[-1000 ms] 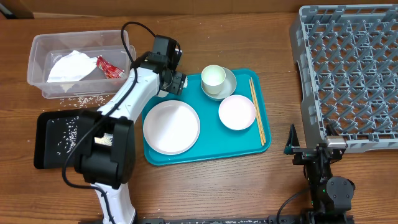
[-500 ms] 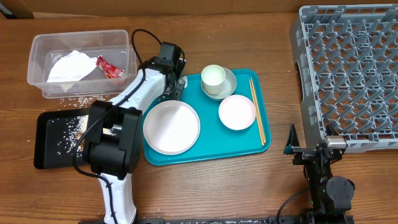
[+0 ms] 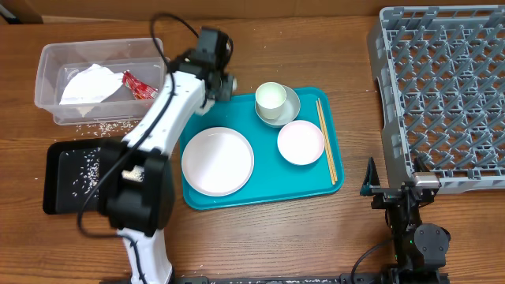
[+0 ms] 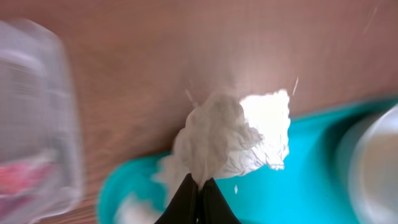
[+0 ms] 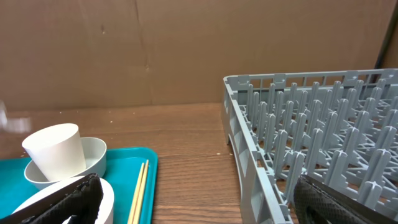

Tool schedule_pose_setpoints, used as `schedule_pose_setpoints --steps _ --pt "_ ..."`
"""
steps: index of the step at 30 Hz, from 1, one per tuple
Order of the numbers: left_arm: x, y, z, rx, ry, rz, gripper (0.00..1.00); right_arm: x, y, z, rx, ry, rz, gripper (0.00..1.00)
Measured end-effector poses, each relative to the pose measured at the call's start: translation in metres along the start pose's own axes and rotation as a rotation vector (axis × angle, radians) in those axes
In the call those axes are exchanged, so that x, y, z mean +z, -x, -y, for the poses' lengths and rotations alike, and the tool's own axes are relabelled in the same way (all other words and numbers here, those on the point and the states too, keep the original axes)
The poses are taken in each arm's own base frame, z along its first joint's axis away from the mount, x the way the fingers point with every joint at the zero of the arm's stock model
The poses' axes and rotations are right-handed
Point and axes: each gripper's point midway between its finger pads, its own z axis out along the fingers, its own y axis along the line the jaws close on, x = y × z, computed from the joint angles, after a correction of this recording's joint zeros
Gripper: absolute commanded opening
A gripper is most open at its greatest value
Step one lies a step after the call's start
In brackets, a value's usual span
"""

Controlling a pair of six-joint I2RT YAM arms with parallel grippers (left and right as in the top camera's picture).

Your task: Sort waste into correct bins and load items into the dishwasher

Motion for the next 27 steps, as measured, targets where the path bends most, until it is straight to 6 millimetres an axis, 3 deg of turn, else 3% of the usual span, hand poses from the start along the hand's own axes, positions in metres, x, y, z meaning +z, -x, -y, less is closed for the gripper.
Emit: schedule_pose_setpoints --steps 4,7,9,14,19,20,21,22,23,27 --pt "-0.073 0.045 -0.029 -0.129 0.085 0.200 0.04 0.000 0.000 0.000 0.000 0.000 0.000 1.00" --pt "-0.122 0.063 -0.063 -0.214 0.179 0.322 0.04 0.000 0.000 0.000 0.000 0.000 0.000 1.00" --pt "-0.143 0.067 -0.093 -0.273 0.258 0.369 0.04 0.000 0.000 0.000 0.000 0.000 0.000 1.00" --pt "-0.145 0.057 -0.156 -0.383 0.401 0.358 0.04 0.000 0.000 0.000 0.000 0.000 0.000 1.00" --pt "-0.134 0.045 -0.199 -0.475 0.459 0.326 0.04 0.000 0.000 0.000 0.000 0.000 0.000 1.00" --pt "-0.131 0.043 -0.204 -0.484 0.466 0.316 0.24 0.000 0.000 0.000 0.000 0.000 0.000 1.00" --pt "-0.126 0.040 -0.210 -0.494 0.469 0.304 0.51 0.000 0.000 0.000 0.000 0.000 0.000 1.00" --pt "-0.120 0.038 -0.214 -0.501 0.476 0.290 0.85 0.000 0.000 0.000 0.000 0.000 0.000 1.00" --pt "-0.115 0.035 -0.217 -0.505 0.478 0.278 0.94 0.000 0.000 0.000 0.000 0.000 0.000 1.00" --pt "-0.089 0.023 -0.225 -0.507 0.492 0.208 0.95 0.000 0.000 0.000 0.000 0.000 0.000 1.00"
